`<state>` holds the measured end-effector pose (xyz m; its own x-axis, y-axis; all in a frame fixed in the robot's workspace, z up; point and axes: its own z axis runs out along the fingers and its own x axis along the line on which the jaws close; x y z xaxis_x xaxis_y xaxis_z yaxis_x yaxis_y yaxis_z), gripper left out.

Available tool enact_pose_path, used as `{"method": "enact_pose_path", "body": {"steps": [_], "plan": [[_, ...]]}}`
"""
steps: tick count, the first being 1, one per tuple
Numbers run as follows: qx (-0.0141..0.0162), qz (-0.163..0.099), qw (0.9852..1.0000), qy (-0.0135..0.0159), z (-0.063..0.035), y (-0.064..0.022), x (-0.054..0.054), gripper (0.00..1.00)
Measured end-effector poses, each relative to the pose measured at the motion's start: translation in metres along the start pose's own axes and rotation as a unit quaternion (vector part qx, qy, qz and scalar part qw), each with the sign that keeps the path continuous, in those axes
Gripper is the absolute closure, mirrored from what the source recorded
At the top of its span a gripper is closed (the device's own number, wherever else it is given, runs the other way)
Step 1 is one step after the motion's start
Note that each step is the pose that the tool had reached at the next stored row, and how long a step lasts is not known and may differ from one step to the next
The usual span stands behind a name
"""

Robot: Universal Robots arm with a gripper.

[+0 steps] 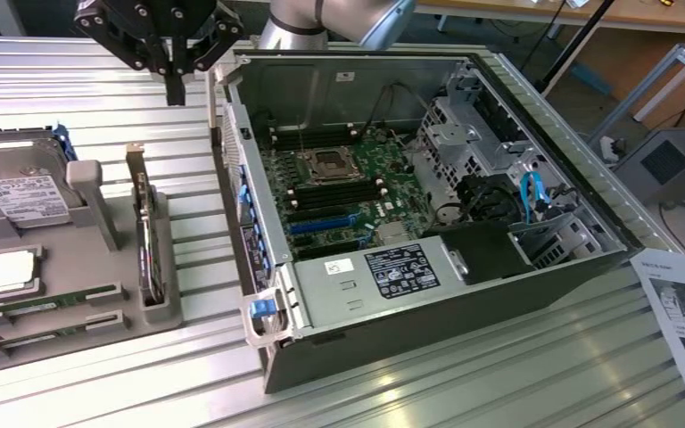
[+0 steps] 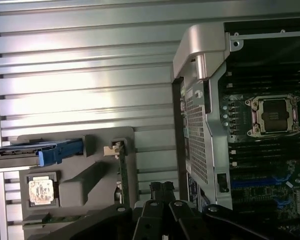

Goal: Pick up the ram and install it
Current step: 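Reach for the ram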

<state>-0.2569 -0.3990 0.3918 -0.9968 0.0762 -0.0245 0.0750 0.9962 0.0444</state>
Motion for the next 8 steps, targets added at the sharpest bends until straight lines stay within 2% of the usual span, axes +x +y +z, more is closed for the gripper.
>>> {"method": "enact_pose_path", "body": {"steps": [8], "plan": [[0.0, 0.0, 1.0, 0.0, -0.0001, -0.0012, 0.016, 0.89]]}}
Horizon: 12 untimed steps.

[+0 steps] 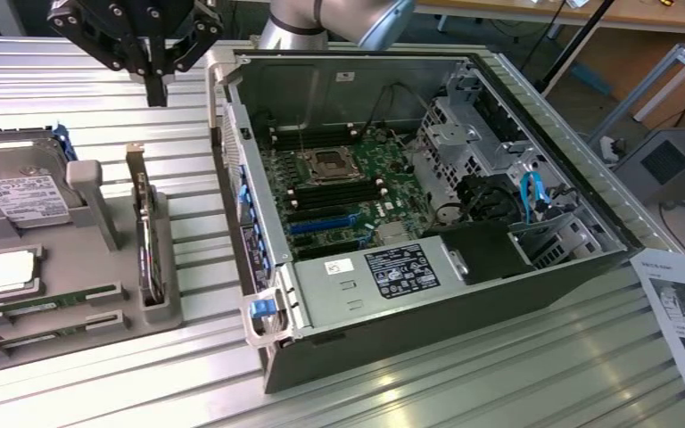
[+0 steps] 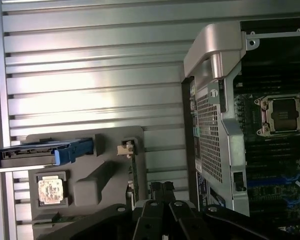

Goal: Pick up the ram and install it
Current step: 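Reach for the ram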

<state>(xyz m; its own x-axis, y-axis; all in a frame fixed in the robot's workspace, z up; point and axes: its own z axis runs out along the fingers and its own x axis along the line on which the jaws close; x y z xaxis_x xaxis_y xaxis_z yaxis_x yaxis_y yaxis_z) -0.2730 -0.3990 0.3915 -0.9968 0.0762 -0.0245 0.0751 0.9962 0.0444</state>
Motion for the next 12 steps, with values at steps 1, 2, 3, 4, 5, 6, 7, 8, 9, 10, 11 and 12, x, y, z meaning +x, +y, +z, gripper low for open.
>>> {"method": "enact_pose_path", "body": {"steps": [1, 2, 3, 4, 5, 6, 7, 8, 9, 10, 11, 12], "plan": [[0.0, 0.0, 1.0, 0.0, 0.0, -0.0002, 0.003, 0.89], [0.0, 0.0, 1.0, 0.0, -0.0001, -0.0003, 0.005, 0.89], [0.0, 0.0, 1.0, 0.0, -0.0001, -0.0005, 0.006, 0.89], [0.0, 0.0, 1.0, 0.0, -0.0001, -0.0006, 0.008, 0.89], [0.0, 0.0, 1.0, 0.0, -0.0001, -0.0007, 0.009, 0.89], [0.0, 0.0, 1.0, 0.0, -0.0001, -0.0008, 0.011, 0.89], [0.0, 0.0, 1.0, 0.0, -0.0002, -0.0009, 0.013, 0.89], [0.0, 0.0, 1.0, 0.0, -0.0002, -0.0011, 0.015, 0.89], [0.0, 0.0, 1.0, 0.0, -0.0002, -0.0013, 0.017, 0.89], [0.0, 0.0, 1.0, 0.0, -0.0002, -0.0014, 0.019, 0.89], [0.0, 0.0, 1.0, 0.0, -0.0002, -0.0017, 0.022, 0.89], [0.0, 0.0, 1.0, 0.0, -0.0003, -0.0019, 0.025, 0.89]]}}
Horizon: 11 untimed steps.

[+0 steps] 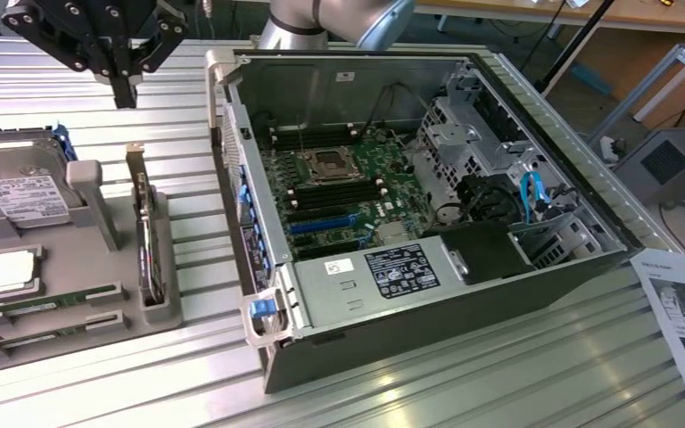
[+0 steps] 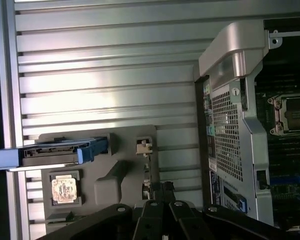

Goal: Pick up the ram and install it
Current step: 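Reach for the ram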

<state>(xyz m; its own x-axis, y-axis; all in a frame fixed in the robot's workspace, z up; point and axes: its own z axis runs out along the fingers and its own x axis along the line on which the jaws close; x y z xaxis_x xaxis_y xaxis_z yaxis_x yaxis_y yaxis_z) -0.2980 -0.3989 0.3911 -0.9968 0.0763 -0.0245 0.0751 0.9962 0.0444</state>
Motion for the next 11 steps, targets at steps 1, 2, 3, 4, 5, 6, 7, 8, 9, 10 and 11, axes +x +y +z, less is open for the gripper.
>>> {"method": "enact_pose_path", "body": {"steps": [1, 2, 3, 4, 5, 6, 7, 8, 9, 10, 11], "plan": [[0.0001, 0.0, 1.0, 0.0001, -0.0002, -0.0004, 0.005, 0.89], [0.0, 0.0, 1.0, 0.0001, -0.0002, -0.0007, 0.009, 0.89], [0.0, 0.0, 1.0, 0.0, -0.0002, -0.0009, 0.011, 0.89], [0.0, 0.0, 1.0, 0.0, -0.0003, -0.0011, 0.014, 0.89], [0.0, 0.0, 1.0, 0.0, -0.0003, -0.0013, 0.017, 0.89], [0.0, 0.0, 1.0, 0.0, -0.0003, -0.0015, 0.02, 0.89], [0.0, 0.0, 1.0, 0.0001, -0.0004, -0.0016, 0.022, 0.89], [0.0001, 0.0, 1.0, 0.0001, -0.0005, -0.0018, 0.024, 0.89], [0.0001, 0.0, 1.0, 0.0001, -0.0005, -0.002, 0.026, 0.89], [0.0, 0.0, 1.0, 0.0, -0.0005, -0.0022, 0.029, 0.89], [0.0001, 0.0, 1.0, 0.0, -0.0006, -0.0024, 0.031, 0.89]]}}
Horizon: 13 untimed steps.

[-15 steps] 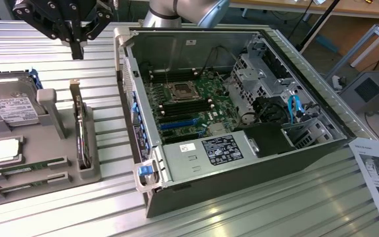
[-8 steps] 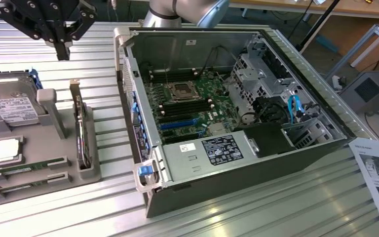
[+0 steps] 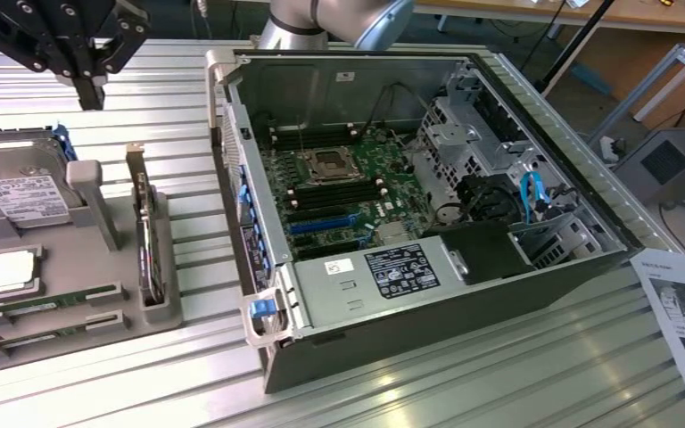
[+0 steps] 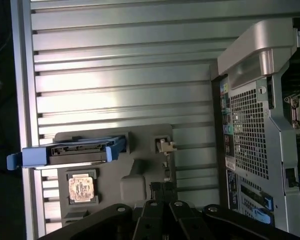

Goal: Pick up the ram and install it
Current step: 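Reach for the ram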

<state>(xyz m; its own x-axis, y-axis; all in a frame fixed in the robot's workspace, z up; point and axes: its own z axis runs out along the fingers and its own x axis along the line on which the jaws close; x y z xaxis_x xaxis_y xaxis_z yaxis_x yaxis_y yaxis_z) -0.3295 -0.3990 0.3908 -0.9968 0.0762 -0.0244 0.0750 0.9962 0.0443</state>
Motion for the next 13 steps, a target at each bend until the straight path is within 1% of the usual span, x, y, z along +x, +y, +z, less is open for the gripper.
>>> {"method": "enact_pose_path", "body": {"steps": [3, 6, 10, 11, 13], "plan": [[0.0, 0.0, 1.0, 0.0, -0.0001, -0.0006, 0.008, 0.89], [0.0, 0.0, 1.0, 0.0, -0.0003, -0.0015, 0.02, 0.89], [-0.0001, 0.0, 1.0, 0.0, -0.0003, -0.0022, 0.029, 0.89], [0.0, 0.0, 1.0, 0.0, -0.0004, -0.0025, 0.034, 0.89], [0.0, 0.0, 1.0, 0.0, -0.0004, -0.0029, 0.039, 0.89]]}}
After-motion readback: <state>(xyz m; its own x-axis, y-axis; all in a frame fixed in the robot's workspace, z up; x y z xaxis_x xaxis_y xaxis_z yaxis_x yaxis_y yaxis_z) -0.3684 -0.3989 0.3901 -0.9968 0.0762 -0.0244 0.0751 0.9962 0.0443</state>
